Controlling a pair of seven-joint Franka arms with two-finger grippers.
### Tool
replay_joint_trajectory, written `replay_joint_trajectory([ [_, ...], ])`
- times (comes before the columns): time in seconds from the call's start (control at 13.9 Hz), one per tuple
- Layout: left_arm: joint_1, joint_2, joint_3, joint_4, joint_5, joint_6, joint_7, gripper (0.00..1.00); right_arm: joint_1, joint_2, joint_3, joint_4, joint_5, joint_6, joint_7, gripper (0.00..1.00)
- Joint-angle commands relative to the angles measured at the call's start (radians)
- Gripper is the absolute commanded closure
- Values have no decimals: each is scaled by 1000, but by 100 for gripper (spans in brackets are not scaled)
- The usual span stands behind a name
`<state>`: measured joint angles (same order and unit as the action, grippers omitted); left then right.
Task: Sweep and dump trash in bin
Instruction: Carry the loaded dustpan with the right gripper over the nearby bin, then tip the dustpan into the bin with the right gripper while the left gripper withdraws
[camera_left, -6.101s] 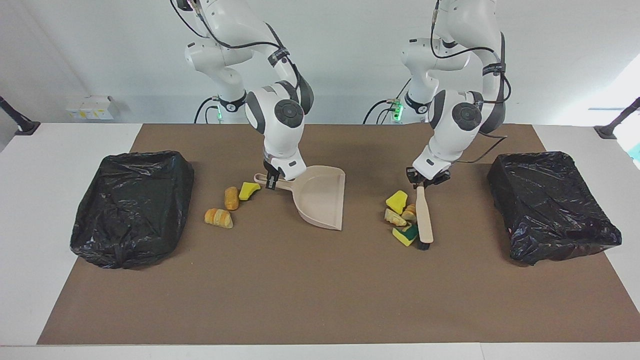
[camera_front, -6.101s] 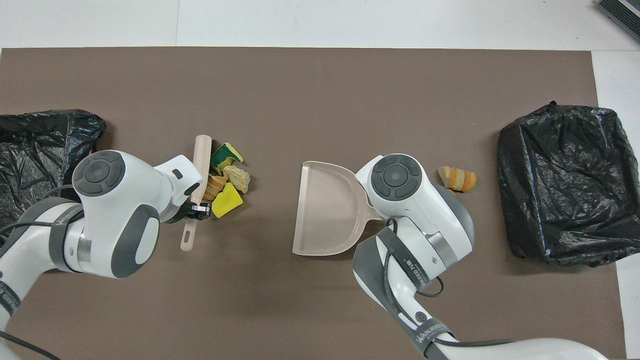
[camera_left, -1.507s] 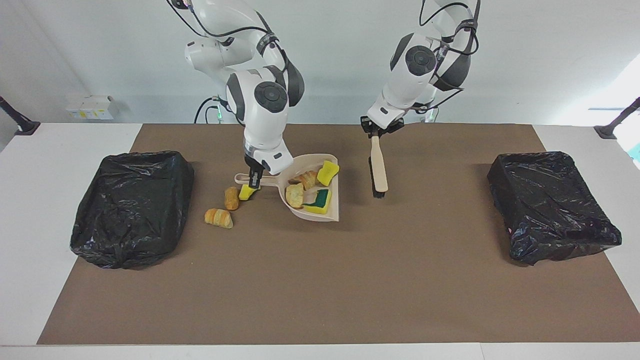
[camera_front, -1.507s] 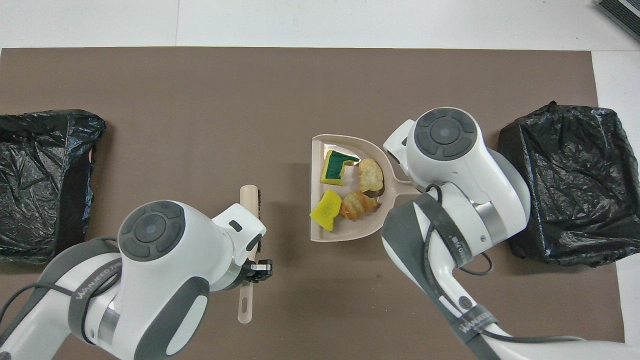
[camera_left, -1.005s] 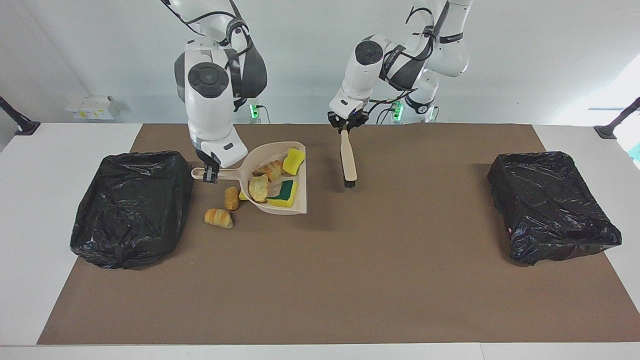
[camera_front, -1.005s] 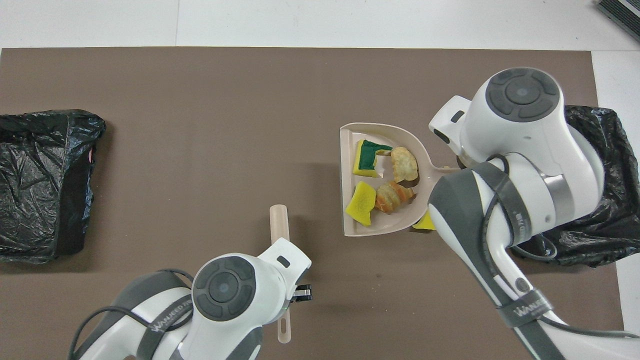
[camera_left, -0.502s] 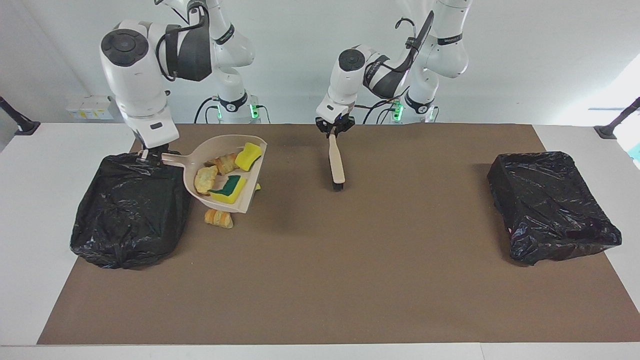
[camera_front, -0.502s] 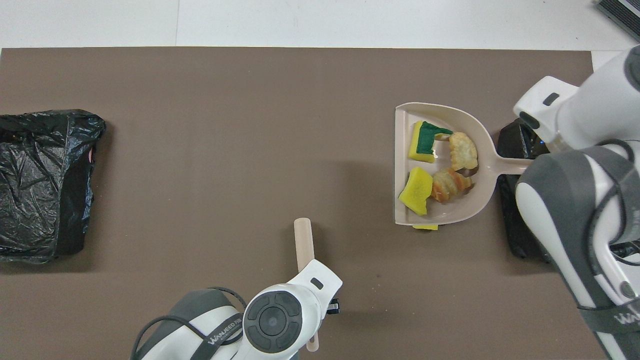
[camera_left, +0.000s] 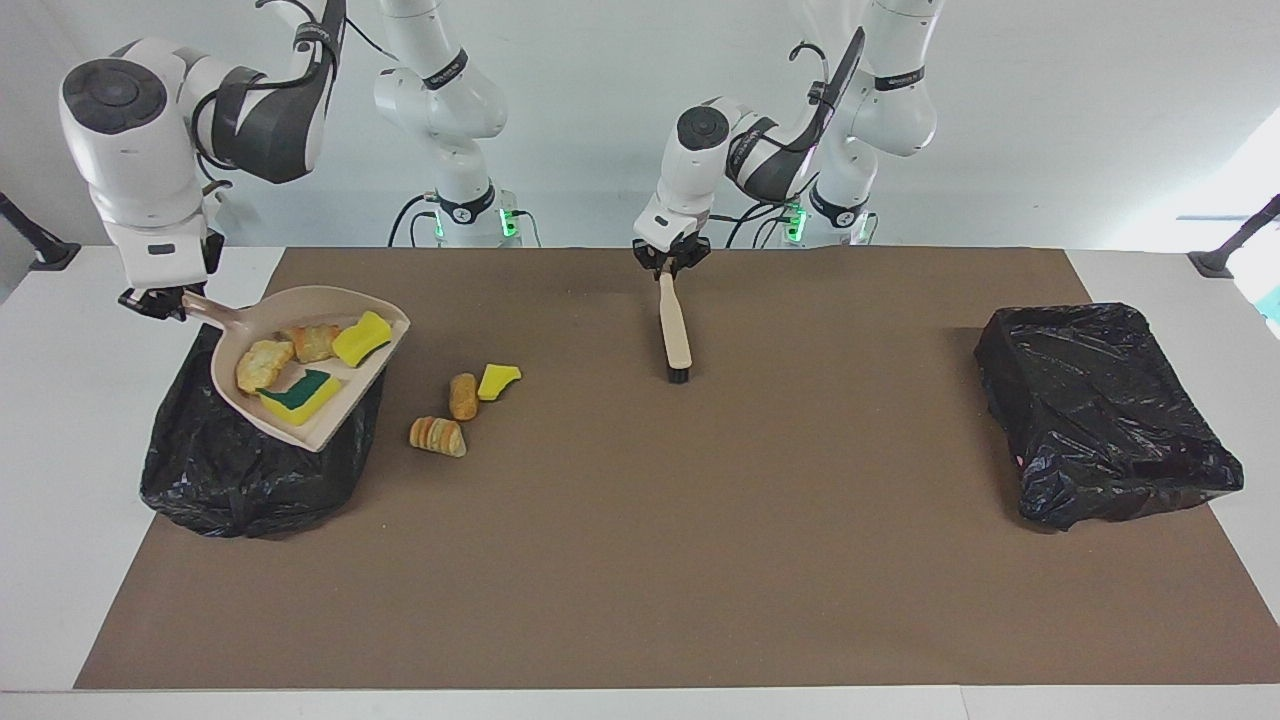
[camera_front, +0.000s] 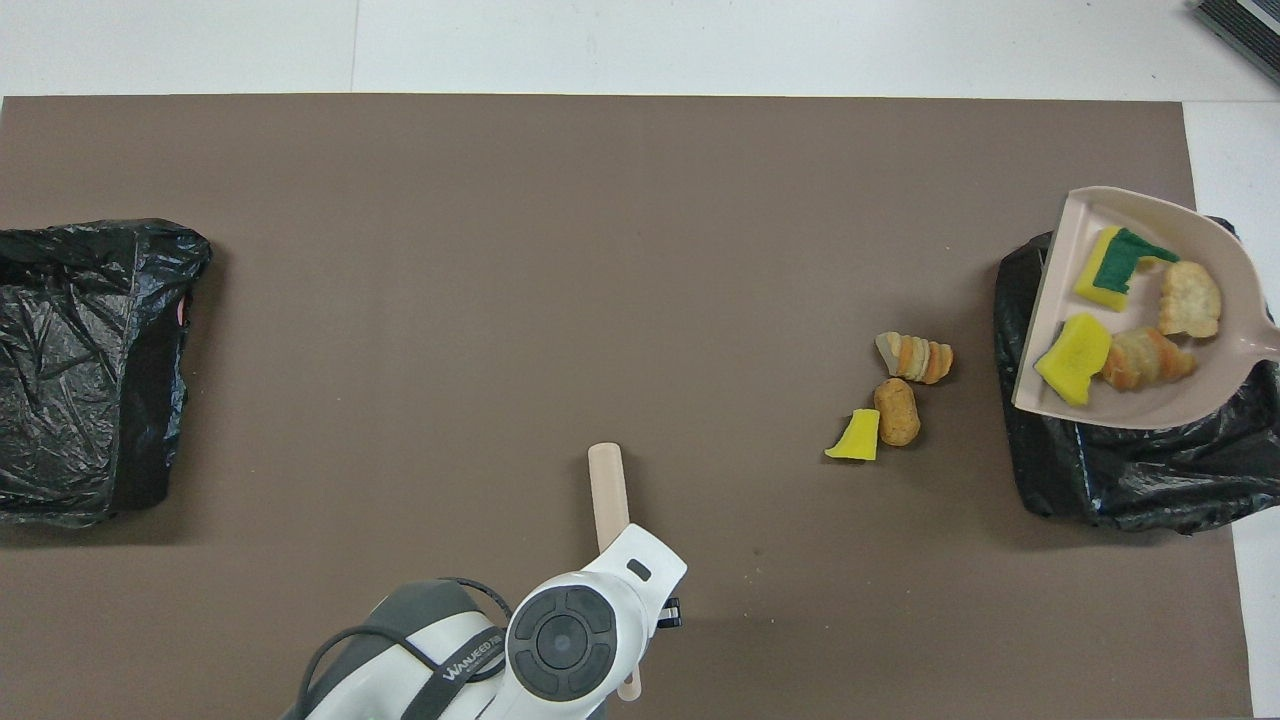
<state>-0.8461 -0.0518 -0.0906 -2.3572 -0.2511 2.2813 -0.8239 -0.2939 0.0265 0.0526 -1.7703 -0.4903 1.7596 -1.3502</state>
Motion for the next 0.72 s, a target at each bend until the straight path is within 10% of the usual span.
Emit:
replay_joint_trajectory([
  [0.0, -18, 0, 15, -17, 15, 23, -12, 5, -54, -105, 13, -136, -104, 43, -35, 100],
  [0.65, 85, 0, 25, 41, 26, -14, -11, 0, -42, -132, 15, -300, -672, 254, 5, 100],
])
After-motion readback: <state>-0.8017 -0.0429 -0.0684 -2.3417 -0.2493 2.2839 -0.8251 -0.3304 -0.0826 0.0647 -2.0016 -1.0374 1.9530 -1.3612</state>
